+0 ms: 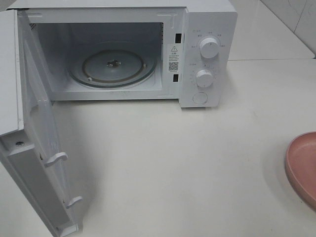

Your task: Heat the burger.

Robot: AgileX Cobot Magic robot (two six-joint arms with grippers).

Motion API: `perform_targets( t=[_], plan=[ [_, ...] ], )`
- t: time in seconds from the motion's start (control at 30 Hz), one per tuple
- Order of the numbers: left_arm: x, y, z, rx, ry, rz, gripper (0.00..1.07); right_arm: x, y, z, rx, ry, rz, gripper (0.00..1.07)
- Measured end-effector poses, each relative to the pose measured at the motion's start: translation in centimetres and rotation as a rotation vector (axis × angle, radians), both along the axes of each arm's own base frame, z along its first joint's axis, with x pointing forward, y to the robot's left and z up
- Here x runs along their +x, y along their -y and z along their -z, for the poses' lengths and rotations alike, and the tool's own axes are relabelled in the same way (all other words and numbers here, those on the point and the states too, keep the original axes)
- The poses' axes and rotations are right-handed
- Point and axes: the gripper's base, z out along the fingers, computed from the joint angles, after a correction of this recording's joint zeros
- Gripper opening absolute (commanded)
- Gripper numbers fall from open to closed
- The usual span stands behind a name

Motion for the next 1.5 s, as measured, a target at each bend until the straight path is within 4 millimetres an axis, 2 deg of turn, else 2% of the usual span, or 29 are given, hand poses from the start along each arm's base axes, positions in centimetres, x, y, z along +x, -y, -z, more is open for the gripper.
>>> perform_targets(
  t=[0.03, 0.07, 0.1, 0.13, 0.17, 0.2, 0.27, 0.3, 0.37, 0.5, 0.8, 1.07, 1.13, 1.33, 1.5],
  plan=[
    [0.3, 0.0, -0.1, 0.0, 0.003, -0.001, 0.53, 0.0, 0.0, 0.0, 0.0, 0.0, 0.0, 0.72],
    [1.2, -0.1, -0.4, 0.0, 0.005, -0.004, 0.38, 0.0, 0.0, 0.0, 0.0, 0.0, 0.0, 0.72],
    [1.2, -0.1, -0.4, 0.0, 0.005, -0.004, 0.38, 0.0, 0.0, 0.0, 0.0, 0.0, 0.0, 0.72],
    [1.6, -0.1, -0.5, 0.0, 0.003, -0.006, 0.3, 0.0, 0.0, 0.0, 0.0, 0.0, 0.0, 0.72],
    [2.5, -0.1, -0.7, 0.0, -0.007, -0.007, 0.15, 0.0, 0.0, 0.0, 0.0, 0.0, 0.0, 0.72],
    [2.5, -0.1, -0.7, 0.0, -0.007, -0.007, 0.15, 0.0, 0.0, 0.0, 0.0, 0.0, 0.0, 0.72],
    [3.9, -0.2, -0.5, -0.002, -0.033, -0.01, 0.0, 0.0, 0.0, 0.0, 0.0, 0.0, 0.0, 0.72],
    [3.9, -0.2, -0.5, -0.002, -0.033, -0.01, 0.0, 0.0, 0.0, 0.0, 0.0, 0.0, 0.0, 0.72],
    [5.5, -0.2, 0.3, -0.004, -0.068, -0.013, 0.0, 0.0, 0.0, 0.0, 0.0, 0.0, 0.0, 0.72],
    [6.9, -0.3, 1.5, -0.005, -0.066, -0.019, 0.0, 0.0, 0.0, 0.0, 0.0, 0.0, 0.0, 0.72],
    [10.4, -0.6, 4.5, -0.003, 0.065, -0.044, 0.0, 0.0, 0.0, 0.0, 0.0, 0.0, 0.0, 0.72],
    [13.4, -0.8, 5.2, 0.01, 0.175, -0.058, 0.0, 0.0, 0.0, 0.0, 0.0, 0.0, 0.0, 0.72],
    [14.6, -0.8, 5.6, 0.053, 0.195, -0.036, 0.0, 0.0, 0.0, 0.0, 0.0, 0.0, 0.0, 0.72],
    [16.4, -0.2, 7.0, 0.069, 0.162, 0.036, 0.0, 0.0, 0.0, 0.0, 0.0, 0.0, 0.0, 0.72],
    [17.6, 1.2, 8.1, 0.048, 0.176, 0.2, 0.0, 0.0, 0.0, 0.0, 0.0, 0.0, 0.0, 0.72]
  ],
)
